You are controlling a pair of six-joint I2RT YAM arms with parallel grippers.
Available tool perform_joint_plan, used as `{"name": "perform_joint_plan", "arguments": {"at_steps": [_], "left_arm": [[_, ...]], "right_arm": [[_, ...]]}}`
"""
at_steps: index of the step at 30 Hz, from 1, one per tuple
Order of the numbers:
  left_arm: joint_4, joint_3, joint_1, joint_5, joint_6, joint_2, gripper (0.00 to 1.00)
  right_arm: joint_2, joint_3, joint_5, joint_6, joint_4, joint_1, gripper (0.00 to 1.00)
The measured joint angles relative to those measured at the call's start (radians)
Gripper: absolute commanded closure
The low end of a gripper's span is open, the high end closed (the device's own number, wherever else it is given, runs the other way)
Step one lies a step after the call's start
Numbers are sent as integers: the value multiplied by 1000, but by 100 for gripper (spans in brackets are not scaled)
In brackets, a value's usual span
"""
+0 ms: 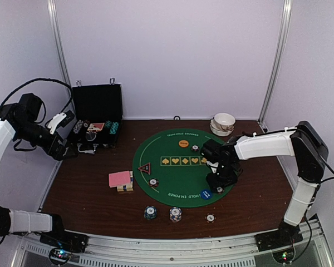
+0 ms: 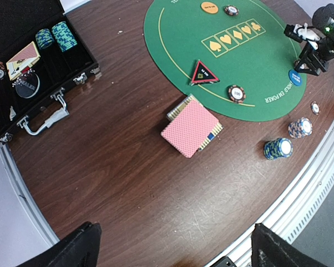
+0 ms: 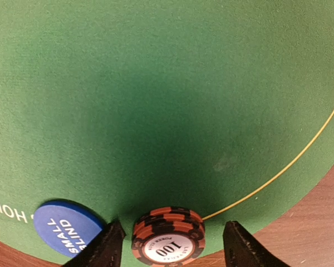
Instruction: Distribute texas hold em gaming equipment
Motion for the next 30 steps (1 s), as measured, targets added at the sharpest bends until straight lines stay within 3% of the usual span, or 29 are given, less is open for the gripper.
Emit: {"name": "perform_joint_plan", "arguments": {"at_steps": [10,18,24,30], "left_arm": [[0,1,0,0,1,0,3],[0,1,0,0,3,0,3],[-1,1,0,0,3,0,3],[-2,1,0,0,3,0,2]], "right_arm": [[-68,27,4,-3,-50,23,32],[-148,206,3,-19,-113,282,18],[-75,293,-42,-28,-132,456,15],[74,352,-76,-55,-138,505,16]]}}
